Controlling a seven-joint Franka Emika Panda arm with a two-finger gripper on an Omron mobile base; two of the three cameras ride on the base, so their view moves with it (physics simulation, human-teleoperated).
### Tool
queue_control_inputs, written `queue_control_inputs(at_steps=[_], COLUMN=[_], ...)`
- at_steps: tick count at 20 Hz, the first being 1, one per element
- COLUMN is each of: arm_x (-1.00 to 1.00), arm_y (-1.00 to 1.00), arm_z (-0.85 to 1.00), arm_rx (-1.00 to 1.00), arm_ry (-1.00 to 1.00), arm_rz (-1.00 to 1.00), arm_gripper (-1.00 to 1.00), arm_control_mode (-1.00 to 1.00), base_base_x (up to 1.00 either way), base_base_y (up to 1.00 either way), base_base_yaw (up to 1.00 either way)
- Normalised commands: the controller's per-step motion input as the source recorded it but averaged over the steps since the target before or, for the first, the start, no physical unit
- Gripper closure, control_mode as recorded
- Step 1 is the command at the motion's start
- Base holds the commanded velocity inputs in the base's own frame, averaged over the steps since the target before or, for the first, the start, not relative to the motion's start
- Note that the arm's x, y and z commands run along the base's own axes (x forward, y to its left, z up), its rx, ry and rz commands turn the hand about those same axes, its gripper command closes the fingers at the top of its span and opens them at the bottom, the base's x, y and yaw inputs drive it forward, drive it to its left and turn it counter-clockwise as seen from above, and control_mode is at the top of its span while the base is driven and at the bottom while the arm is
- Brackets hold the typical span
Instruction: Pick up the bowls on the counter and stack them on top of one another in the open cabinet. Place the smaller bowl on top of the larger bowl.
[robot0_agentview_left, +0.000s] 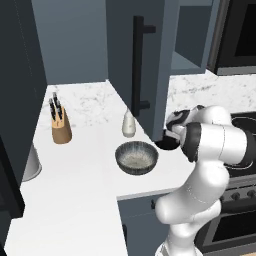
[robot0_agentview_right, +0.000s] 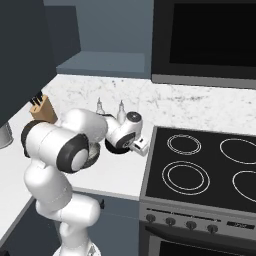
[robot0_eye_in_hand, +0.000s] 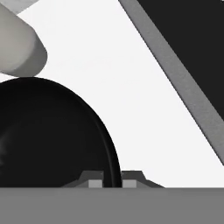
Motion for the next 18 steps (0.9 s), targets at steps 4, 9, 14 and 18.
queue_control_inputs(at_steps=[4,9,14,18], arm_x=[-0.24,-0.03,-0.04,-0.12], arm_y=[0.00,0.53,0.73,0.50], arm_z=[0.89,0.34,0.00,-0.03], arm_rx=[0.05,-0.02,-0.05,0.00], arm_ry=[-0.10,0.03,0.03,0.03], arm_rz=[0.00,0.06,0.08,0.07], arm_gripper=[1.00,1.00,1.00,1.00], arm_control_mode=[-1.00,-1.00,-1.00,-1.00], base_base_x=[0.00,0.00,0.00,0.00], base_base_y=[0.00,0.00,0.00,0.00], base_base_yaw=[0.00,0.00,0.00,0.00])
